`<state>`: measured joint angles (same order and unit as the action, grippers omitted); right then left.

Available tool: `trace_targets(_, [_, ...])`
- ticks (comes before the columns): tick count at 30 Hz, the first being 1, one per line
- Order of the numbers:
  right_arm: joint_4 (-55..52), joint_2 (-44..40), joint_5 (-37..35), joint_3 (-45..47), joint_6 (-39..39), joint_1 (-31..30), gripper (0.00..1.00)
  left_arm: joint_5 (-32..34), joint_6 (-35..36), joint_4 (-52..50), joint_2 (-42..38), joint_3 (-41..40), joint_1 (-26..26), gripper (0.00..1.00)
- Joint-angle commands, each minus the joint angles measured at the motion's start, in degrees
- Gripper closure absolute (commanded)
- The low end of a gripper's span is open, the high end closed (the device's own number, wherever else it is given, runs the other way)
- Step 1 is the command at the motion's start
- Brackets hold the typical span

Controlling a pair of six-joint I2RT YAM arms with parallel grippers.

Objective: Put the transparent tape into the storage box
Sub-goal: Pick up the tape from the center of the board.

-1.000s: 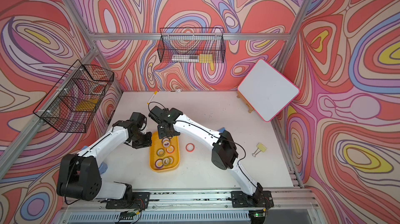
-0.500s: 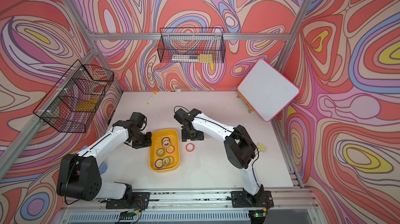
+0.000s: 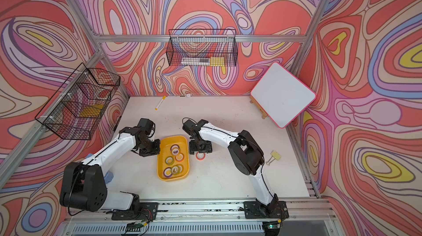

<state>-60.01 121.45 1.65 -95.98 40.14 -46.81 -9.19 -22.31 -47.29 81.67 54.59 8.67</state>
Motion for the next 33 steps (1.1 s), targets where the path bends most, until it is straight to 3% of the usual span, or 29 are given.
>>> trace_targets(1, [1.29,1.15,0.39,0.62,0.19,-0.12,0.23,1.73,1.16,-2.41,0.60,0.43,0.21,0.99])
trace_targets(9, [2.78,3.12,1.34,0.71,0.33,0.20,0.30,1.57,1.30,-2.64,0.95,0.59,0.21,0.98])
trace_targets(18, [2.27,4.30,0.89,0.88,0.24,0.26,0.32,1.47,1.54,-2.72,0.77,0.96,0.21,0.91])
trace_targets(33, [1.03,2.21,-0.99,1.59,0.27,0.43,0.42,1.20,1.74,-2.89,1.12,1.22,0.21,0.90])
